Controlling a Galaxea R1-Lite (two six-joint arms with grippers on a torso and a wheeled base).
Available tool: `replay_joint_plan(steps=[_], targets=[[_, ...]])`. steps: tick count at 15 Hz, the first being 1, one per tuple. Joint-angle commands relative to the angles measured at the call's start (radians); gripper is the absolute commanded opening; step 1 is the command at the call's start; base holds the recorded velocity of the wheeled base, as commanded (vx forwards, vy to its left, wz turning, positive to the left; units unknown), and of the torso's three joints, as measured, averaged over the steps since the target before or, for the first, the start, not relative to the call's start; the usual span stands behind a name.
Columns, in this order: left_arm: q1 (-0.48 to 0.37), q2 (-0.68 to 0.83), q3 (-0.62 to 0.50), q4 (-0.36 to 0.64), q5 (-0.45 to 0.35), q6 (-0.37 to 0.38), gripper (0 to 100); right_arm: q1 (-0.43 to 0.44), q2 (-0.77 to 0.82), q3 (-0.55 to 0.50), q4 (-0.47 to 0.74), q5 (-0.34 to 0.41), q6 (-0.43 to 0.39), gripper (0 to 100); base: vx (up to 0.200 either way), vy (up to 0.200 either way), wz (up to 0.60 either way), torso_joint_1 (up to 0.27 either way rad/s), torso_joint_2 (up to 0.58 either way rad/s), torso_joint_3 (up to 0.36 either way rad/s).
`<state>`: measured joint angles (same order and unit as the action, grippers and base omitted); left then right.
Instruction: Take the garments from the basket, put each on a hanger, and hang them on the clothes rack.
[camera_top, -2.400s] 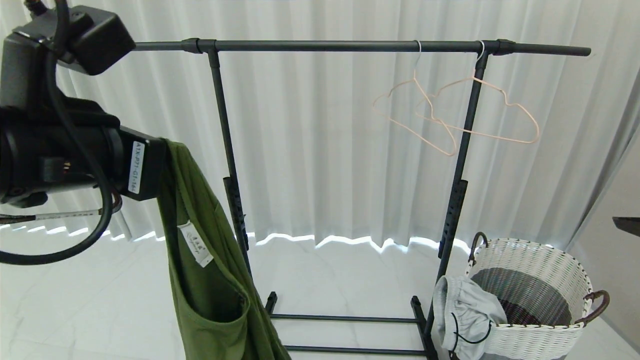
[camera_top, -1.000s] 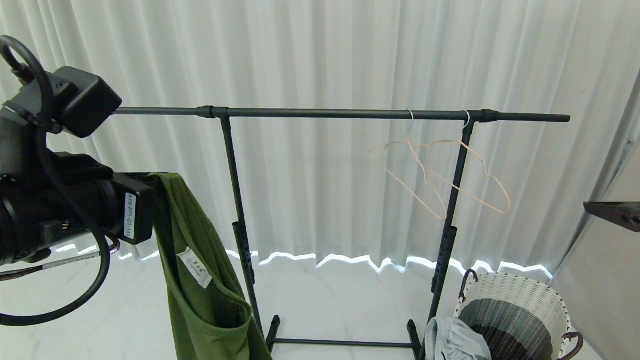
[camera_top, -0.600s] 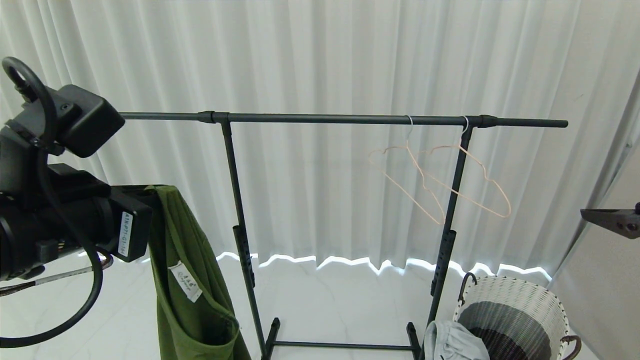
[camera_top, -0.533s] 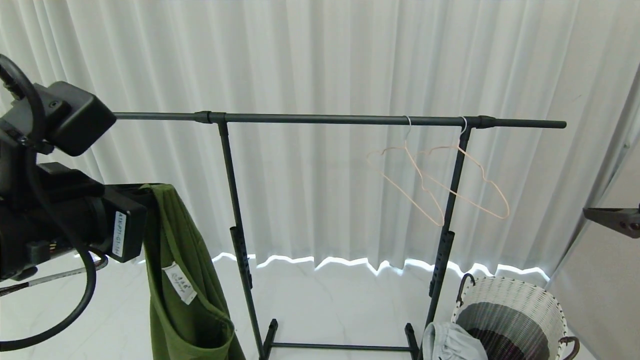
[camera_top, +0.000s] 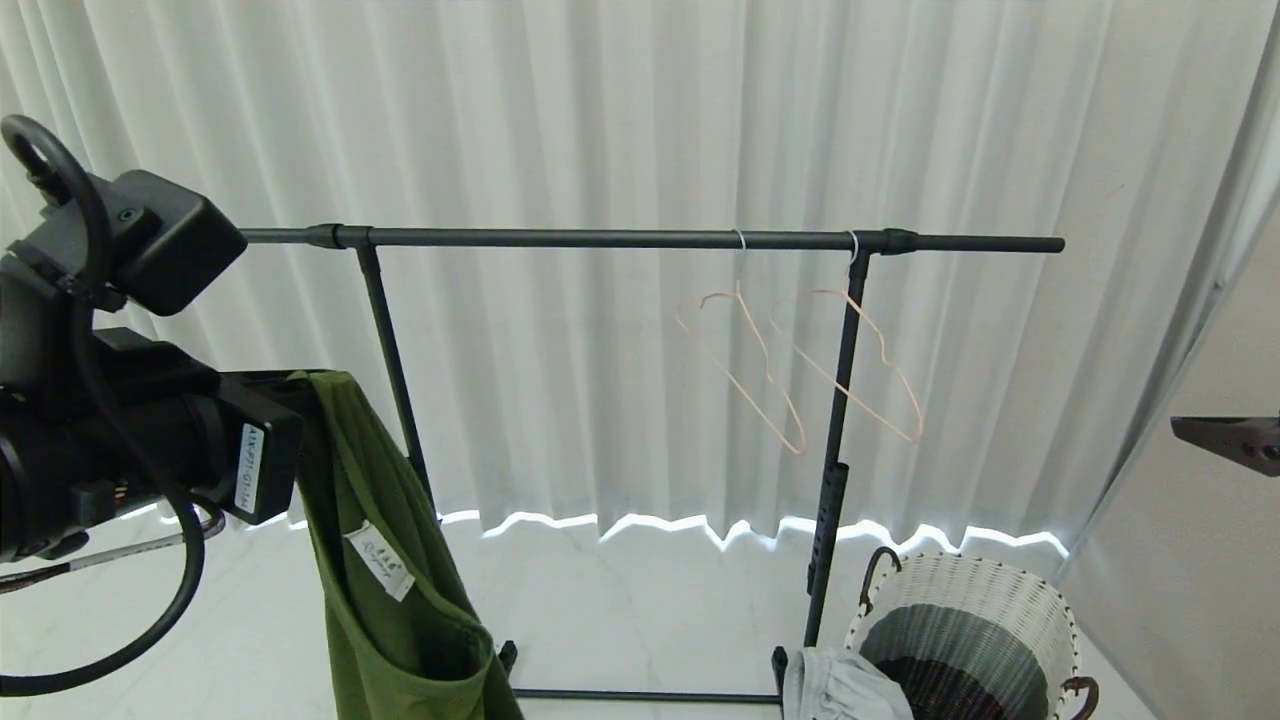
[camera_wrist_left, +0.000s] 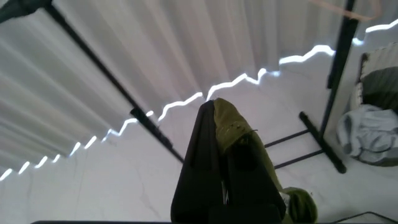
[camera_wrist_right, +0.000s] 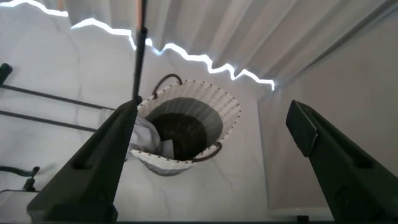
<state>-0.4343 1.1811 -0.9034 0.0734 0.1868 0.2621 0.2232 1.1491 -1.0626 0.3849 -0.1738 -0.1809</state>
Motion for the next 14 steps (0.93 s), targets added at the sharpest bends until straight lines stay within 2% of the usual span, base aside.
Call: replay_joint_plan(steps=[1, 4, 14], targets=[[0.000, 0.002, 0.001, -0.006, 0.000, 0.000, 0, 0.001, 0.001, 0.001, 0.000, 0.000, 0.000, 100, 0.000, 0.000, 0.00, 0.000, 0.00, 0.000], [0.000, 0.002, 0.004, -0.017, 0.000, 0.002, 0, 0.001, 0.006, 0.003, 0.000, 0.000, 0.000, 100, 0.000, 0.000, 0.00, 0.000, 0.00, 0.000], [0.002, 0.006, 0.004, -0.017, 0.000, 0.002, 0, 0.004, 0.043, 0.003, 0.000, 0.008, 0.000, 100, 0.200, 0.000, 0.00, 0.000, 0.00, 0.002]])
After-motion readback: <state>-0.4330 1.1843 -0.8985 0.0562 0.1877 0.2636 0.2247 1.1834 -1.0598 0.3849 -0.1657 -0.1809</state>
